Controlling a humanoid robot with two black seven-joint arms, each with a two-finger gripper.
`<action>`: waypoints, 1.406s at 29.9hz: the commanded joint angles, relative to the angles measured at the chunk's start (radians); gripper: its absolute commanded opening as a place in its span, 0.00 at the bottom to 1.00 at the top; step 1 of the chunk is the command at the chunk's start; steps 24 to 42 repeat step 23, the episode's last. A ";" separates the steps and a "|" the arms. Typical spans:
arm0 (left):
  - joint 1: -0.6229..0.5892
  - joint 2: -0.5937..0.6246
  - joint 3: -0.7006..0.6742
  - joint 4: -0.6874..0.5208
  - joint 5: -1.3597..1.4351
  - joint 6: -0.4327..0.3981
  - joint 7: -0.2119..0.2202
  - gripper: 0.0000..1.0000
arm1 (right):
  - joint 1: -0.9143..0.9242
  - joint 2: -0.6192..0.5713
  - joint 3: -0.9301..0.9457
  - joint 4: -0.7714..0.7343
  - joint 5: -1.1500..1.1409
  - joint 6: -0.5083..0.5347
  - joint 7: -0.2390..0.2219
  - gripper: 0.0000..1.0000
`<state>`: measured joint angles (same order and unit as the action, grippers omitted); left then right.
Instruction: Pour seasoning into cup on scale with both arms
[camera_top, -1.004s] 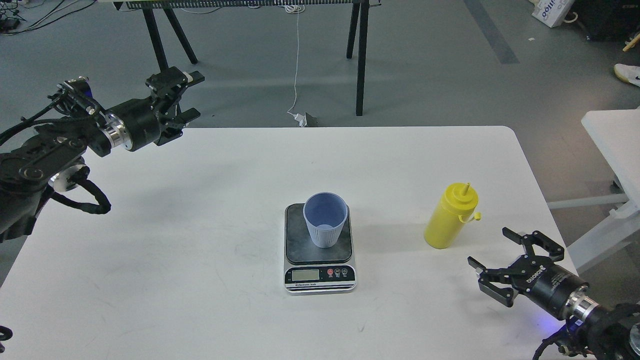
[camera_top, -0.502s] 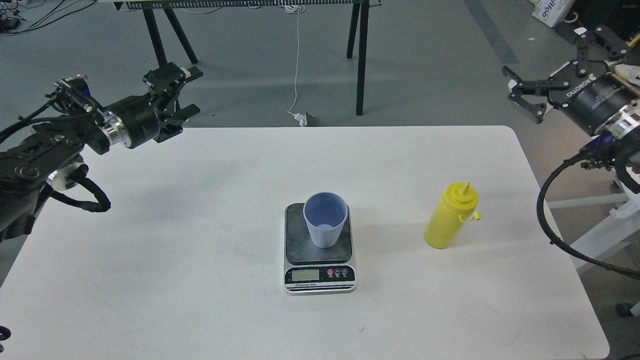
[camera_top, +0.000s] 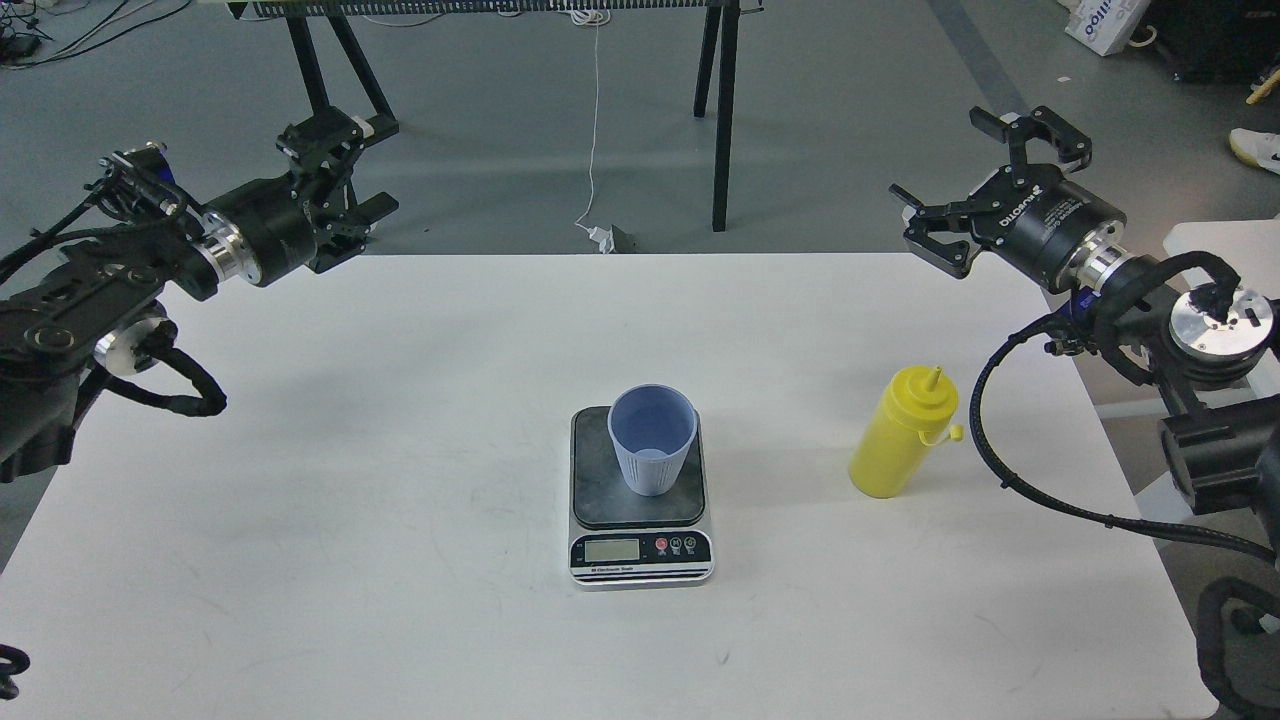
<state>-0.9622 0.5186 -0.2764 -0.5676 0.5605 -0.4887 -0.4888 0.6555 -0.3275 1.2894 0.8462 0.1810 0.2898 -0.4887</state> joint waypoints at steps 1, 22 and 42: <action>-0.001 -0.002 0.002 0.000 -0.005 0.000 0.000 0.99 | -0.001 0.002 0.007 -0.006 0.000 -0.001 0.000 1.00; 0.000 0.017 0.002 0.000 -0.027 0.000 0.000 0.99 | -0.002 0.002 0.008 -0.019 0.000 -0.001 0.000 1.00; 0.003 0.017 0.002 0.000 -0.027 0.000 0.000 0.99 | -0.002 0.002 0.008 -0.018 0.000 0.000 0.000 1.00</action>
